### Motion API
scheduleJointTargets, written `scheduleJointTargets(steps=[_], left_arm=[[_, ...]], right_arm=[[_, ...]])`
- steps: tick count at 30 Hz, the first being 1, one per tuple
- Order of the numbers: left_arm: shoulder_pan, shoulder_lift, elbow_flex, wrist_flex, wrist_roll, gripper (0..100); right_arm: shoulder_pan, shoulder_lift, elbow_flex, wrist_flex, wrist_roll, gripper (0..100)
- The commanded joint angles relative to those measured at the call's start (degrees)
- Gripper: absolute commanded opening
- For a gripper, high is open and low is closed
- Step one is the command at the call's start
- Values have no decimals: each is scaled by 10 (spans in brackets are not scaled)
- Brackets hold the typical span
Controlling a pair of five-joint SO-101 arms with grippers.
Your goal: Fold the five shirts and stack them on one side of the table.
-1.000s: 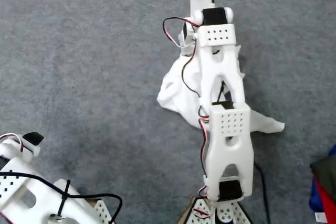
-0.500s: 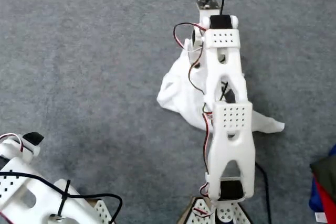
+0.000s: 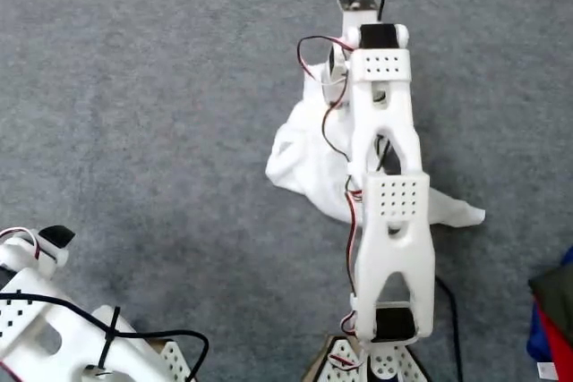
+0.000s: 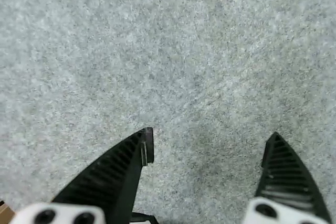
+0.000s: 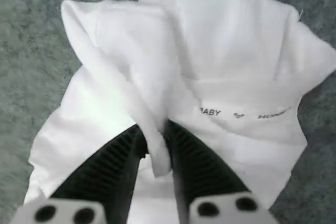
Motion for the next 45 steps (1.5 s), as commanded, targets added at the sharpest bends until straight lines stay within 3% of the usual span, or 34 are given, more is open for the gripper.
scheduleJointTargets(steps=[1, 8, 11, 16, 22, 29, 35, 45], left_arm=[[-4, -7, -7, 3, -5, 332], [-1, -7, -32, 15, -4, 332], [39, -7, -45, 20, -3, 332], [202, -7, -61, 52, 1, 332], [444, -1, -85, 9, 110, 332], [595, 0, -89, -81, 114, 304], [575, 0, -65, -142, 112, 272], [388, -7, 0, -145, 45, 272]], right_arm=[[8, -4, -53, -4, 2, 9], [28, -6, -192, 34, 2, 5], [39, -7, -279, 52, 1, 5], [63, -83, -260, 50, -47, 5], [95, -153, -240, 49, -78, 5], [126, -158, -238, 51, -88, 5], [108, -154, -200, 51, -84, 5], [70, -157, -138, 52, -84, 5]])
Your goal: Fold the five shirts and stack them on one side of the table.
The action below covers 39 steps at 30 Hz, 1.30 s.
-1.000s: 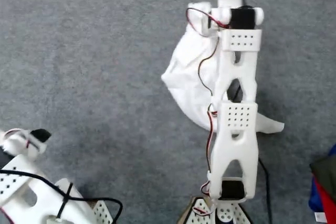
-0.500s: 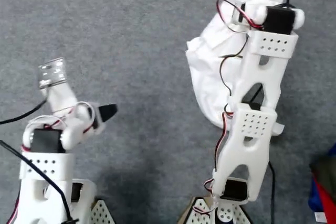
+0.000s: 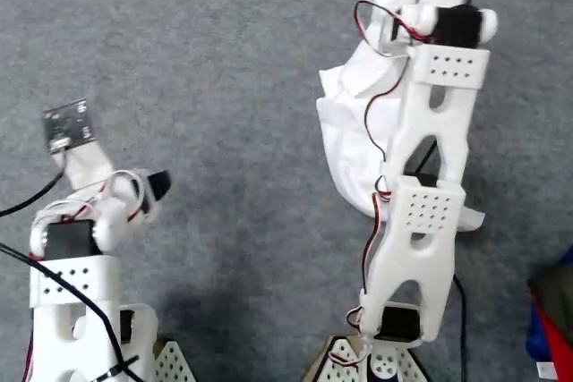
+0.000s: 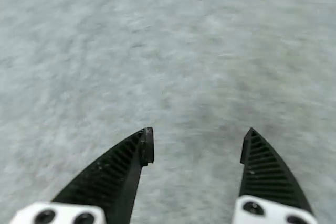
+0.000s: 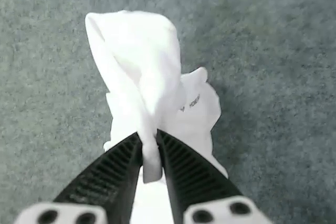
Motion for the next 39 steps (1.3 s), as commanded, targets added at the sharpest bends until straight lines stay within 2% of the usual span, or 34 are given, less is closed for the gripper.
scheduleJointTargets(steps=[1, 4, 7, 11, 14, 24, 28, 33, 36, 39], left_arm=[[-67, -7, 4, -9, -24, 272], [-81, -7, -5, -10, -25, 272], [-50, -7, -27, -21, -20, 272], [35, -2, -65, -10, -19, 273], [114, -2, -79, -11, 13, 284], [362, 0, -87, -96, 141, 314], [436, 26, -89, -146, 171, 314], [454, 148, -91, -225, 183, 314], [450, 239, -92, -285, 182, 314], [456, 315, -113, -300, 183, 314]], right_arm=[[-18, -48, 5, 9, 0, 5], [-19, -65, 7, 9, 0, 5], [-13, -114, 10, 9, 0, 5], [1, -195, 13, 9, 19, 5], [15, -256, 48, 9, 41, 5], [102, -425, 397, 4, 129, 9], [109, -424, 524, -57, 171, 6], [109, -399, 633, -203, 178, 6], [109, -384, 649, -267, 178, 6], [109, -364, 647, -305, 178, 6]])
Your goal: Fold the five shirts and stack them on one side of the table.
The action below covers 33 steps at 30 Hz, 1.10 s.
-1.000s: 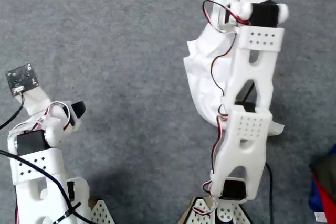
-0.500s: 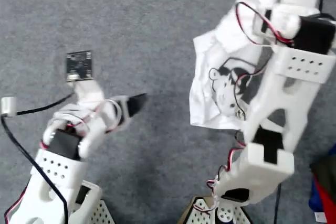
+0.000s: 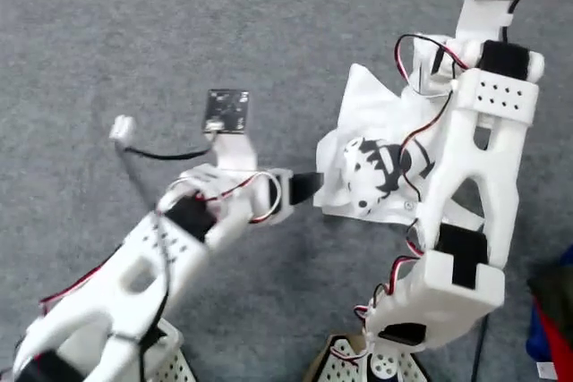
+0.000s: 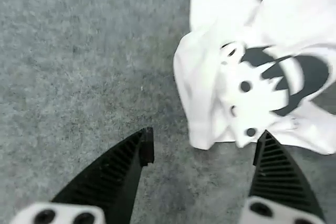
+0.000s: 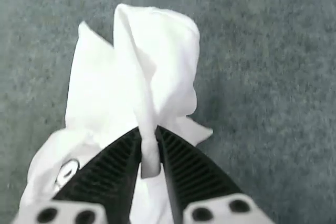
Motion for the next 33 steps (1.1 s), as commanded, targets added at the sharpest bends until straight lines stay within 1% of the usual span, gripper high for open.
scheduleJointTargets(steps=[1, 3, 6, 8, 18, 29, 33], left_arm=[[17, 80, -60, -22, 6, 314], [25, 116, -84, -12, 12, 314], [33, 164, -124, 11, 59, 314], [32, 189, -149, 24, 71, 314], [38, 284, -184, 25, 75, 314], [46, 300, -184, 25, 76, 313], [77, 300, -189, 21, 76, 244]], right_arm=[[7, 11, 1, -57, 4, 6], [5, 23, 1, -80, 4, 6], [4, 44, 1, -114, 4, 6], [4, 54, 1, -137, 4, 6], [10, 73, -14, -149, 4, 6], [14, 73, -14, -149, 4, 6], [14, 73, -14, -149, 4, 5]])
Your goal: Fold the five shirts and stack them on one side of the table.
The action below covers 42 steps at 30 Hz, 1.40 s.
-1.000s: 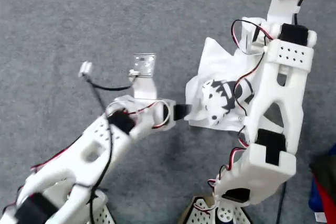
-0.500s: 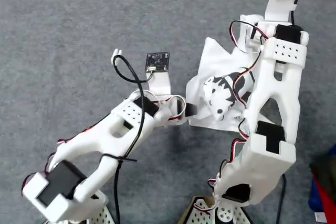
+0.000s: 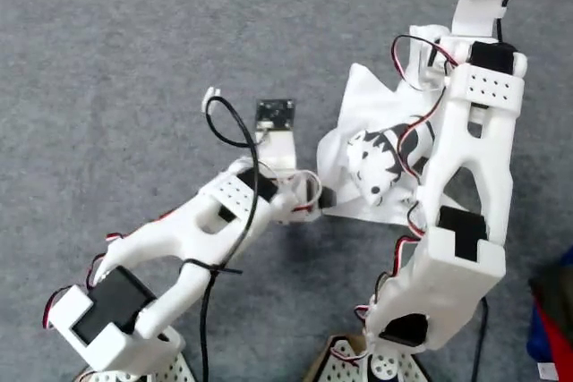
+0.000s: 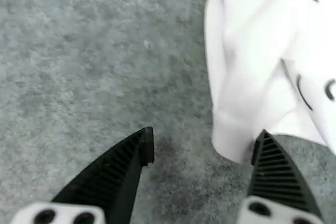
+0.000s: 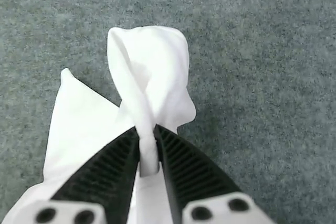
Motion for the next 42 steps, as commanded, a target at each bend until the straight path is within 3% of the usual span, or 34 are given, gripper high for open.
scheduleJointTargets(steps=[1, 9, 16, 26, 32, 37, 42], left_arm=[[29, -1, -40, -1, 4, 222], [31, -1, -64, -5, 2, 123], [31, 20, -37, -85, 1, 92], [31, 87, -58, -82, 4, 88], [23, 86, -71, -78, -6, 19], [-31, 58, -165, 36, -19, 19], [-97, 26, -302, 186, -135, 19]], right_arm=[[15, -4, -17, -9, 4, 5], [15, -6, -17, -9, 4, 5], [15, -6, -17, -9, 4, 5], [15, -7, -17, -9, 4, 5], [15, -7, -17, -8, 4, 5], [15, -20, -18, 9, 4, 5], [4, -82, -18, 62, -1, 5]])
